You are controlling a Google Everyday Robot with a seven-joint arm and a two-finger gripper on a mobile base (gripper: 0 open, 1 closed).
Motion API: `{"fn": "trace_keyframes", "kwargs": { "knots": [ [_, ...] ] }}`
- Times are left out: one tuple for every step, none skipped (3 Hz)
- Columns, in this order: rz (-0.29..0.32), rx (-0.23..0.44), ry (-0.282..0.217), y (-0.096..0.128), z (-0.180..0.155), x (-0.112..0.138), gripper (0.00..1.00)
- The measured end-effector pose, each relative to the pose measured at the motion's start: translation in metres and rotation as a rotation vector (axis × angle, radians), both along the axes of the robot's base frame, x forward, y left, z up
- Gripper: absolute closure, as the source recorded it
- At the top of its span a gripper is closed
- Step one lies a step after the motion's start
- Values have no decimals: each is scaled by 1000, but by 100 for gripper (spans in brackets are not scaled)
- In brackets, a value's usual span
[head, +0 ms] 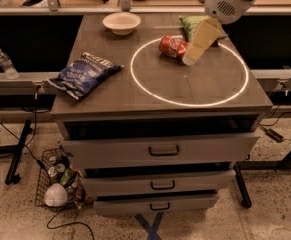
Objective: Place coke can upright
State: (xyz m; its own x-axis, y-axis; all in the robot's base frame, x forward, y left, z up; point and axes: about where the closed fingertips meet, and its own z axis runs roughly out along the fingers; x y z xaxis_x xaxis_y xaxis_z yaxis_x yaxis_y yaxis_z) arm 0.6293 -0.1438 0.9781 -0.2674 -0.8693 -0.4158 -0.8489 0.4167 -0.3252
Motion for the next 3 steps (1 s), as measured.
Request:
{"fn": "trace_keyframes", "kwargs": {
  "knots": [
    [-85, 50, -11, 7, -21, 37, 0],
    [-174, 102, -11, 14, -55, 93, 0],
    [-217, 129, -7, 24, -77, 131, 0]
  ]
}}
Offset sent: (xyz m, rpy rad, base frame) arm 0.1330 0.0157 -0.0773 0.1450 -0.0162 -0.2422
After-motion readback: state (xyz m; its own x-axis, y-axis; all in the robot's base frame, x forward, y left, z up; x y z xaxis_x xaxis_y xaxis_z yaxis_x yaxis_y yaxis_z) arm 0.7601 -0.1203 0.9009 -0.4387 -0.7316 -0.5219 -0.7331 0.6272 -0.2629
